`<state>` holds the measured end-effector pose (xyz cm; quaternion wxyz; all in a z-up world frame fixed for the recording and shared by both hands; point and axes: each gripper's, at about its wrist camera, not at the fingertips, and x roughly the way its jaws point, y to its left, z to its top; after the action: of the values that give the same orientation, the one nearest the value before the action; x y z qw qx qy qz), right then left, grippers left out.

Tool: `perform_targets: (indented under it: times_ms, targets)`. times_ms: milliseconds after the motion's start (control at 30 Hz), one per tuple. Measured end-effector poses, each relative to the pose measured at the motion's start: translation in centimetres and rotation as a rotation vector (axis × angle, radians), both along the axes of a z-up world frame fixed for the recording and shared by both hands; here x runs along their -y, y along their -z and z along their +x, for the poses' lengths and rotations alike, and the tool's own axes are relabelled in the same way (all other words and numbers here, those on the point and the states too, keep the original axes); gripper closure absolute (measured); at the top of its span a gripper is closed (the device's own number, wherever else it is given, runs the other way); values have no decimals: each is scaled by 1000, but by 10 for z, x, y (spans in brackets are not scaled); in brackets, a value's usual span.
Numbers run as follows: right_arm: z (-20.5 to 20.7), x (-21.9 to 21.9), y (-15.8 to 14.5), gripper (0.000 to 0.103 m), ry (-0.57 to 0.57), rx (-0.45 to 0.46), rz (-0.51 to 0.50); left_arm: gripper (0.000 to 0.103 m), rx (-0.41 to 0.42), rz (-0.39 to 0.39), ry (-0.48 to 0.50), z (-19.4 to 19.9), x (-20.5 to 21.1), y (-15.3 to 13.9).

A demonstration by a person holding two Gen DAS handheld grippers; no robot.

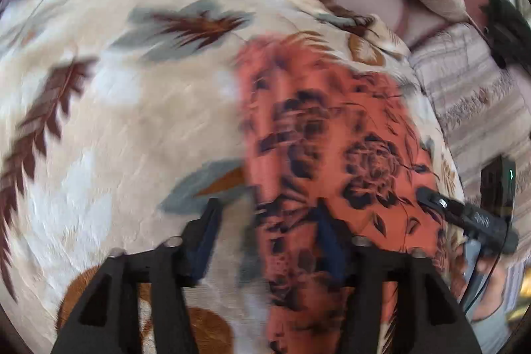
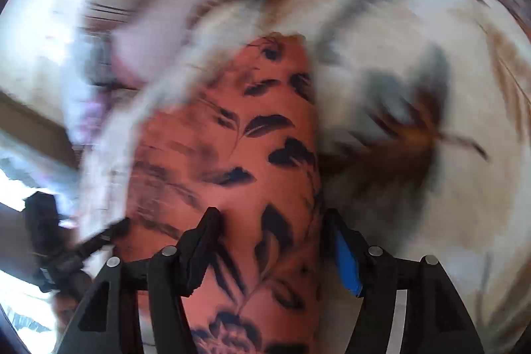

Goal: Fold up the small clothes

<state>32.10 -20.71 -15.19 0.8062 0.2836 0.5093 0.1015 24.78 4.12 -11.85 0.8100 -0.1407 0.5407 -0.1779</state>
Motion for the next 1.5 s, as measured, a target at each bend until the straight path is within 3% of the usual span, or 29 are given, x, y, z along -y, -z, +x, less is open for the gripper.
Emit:
perform_targets:
  times_ms: [33, 100, 200, 233, 267, 300, 367, 433, 467, 567, 600, 667, 733, 767, 800, 867, 900, 967, 1033, 1100, 1133, 1200, 1267, 1333, 1400, 1433, 1500]
  targets:
    - [-8, 4, -3, 33, 8, 51, 16, 36, 17, -27, -29, -7, -8, -5]
    - [-17, 7, -21, 32, 34, 85, -57, 36, 80, -7, -56, -29, -17, -24]
    - [-35, 5, -61, 31, 52, 209, -38, 36, 187, -19, -9, -60, -17, -45]
    - [-41, 1, -72, 29, 43, 239, -9, 36, 196, -9, 7, -69, -11, -46]
    - [-47, -8, -80, 19, 22, 251, 37, 36, 182, 19, 20, -76, -7, -40]
    - [-51, -14, -81, 11, -6, 246, 67, 36, 139, 68, 37, -78, -2, -25]
    - [-47, -30, -69, 11, -73, 197, 101, 33, 47, 157, 33, -69, 10, 4]
    - [-41, -36, -36, 13, -85, 56, 52, 33, 73, 128, 5, -75, 7, -7]
    - [-43, -32, -30, 18, -44, 30, 47, 34, 81, 128, -4, -79, 7, -17]
    - [-62, -24, -56, 15, 19, 93, 10, 28, 230, 102, 9, -95, 5, -48]
    - [-64, -26, -65, 15, 10, 122, 29, 24, 237, 102, 8, -95, 6, -49]
    - [-69, -32, -69, 14, -45, 154, 111, 21, 149, 148, 12, -89, 11, -30]
    - [-65, -35, -48, 14, -46, 78, 58, 23, 52, 202, 23, -80, 19, -9]
    - [-62, -30, -34, 13, 1, -11, 1, 24, 67, 168, 24, -81, 16, -14]
    - [-67, -25, -34, 13, 22, -23, 6, 24, 104, 145, 19, -82, 14, -24]
    - [-71, -17, -50, 13, 9, 63, 52, 24, 214, 90, 6, -75, 6, -53]
    - [-68, -15, -60, 13, 13, 95, 37, 24, 229, 61, 10, -70, 6, -61]
    - [-52, -9, -79, 13, -10, 159, 94, 27, 162, -5, 27, -42, 8, -59]
    - [-26, -5, -81, 13, -54, 180, 195, 34, 77, 17, 4, -19, 8, -42]
    - [8, -3, -60, 13, -95, 136, 320, 38, -35, 88, -20, -5, 7, -11]
    - [27, 2, -40, 13, -79, 77, 356, 38, -45, 72, -24, -7, 1, -7]
    - [49, 14, -15, 12, -50, 1, 474, 39, 5, 47, -37, -13, -1, -17]
    - [55, 23, -27, 12, -44, 81, 536, 38, 109, 64, -10, -24, 4, -38]
    - [70, 27, -32, 12, -26, 124, 582, 36, 115, 77, 15, -30, 14, -39]
    - [95, 29, -21, 11, -2, 92, 589, 36, 94, 171, 57, -35, 28, -29]
    - [108, 31, -5, 11, 47, 22, 530, 36, 102, 231, 68, -39, 33, -23]
    - [109, 39, 2, 11, 131, -3, 545, 36, 143, 266, 57, -53, 34, -24]
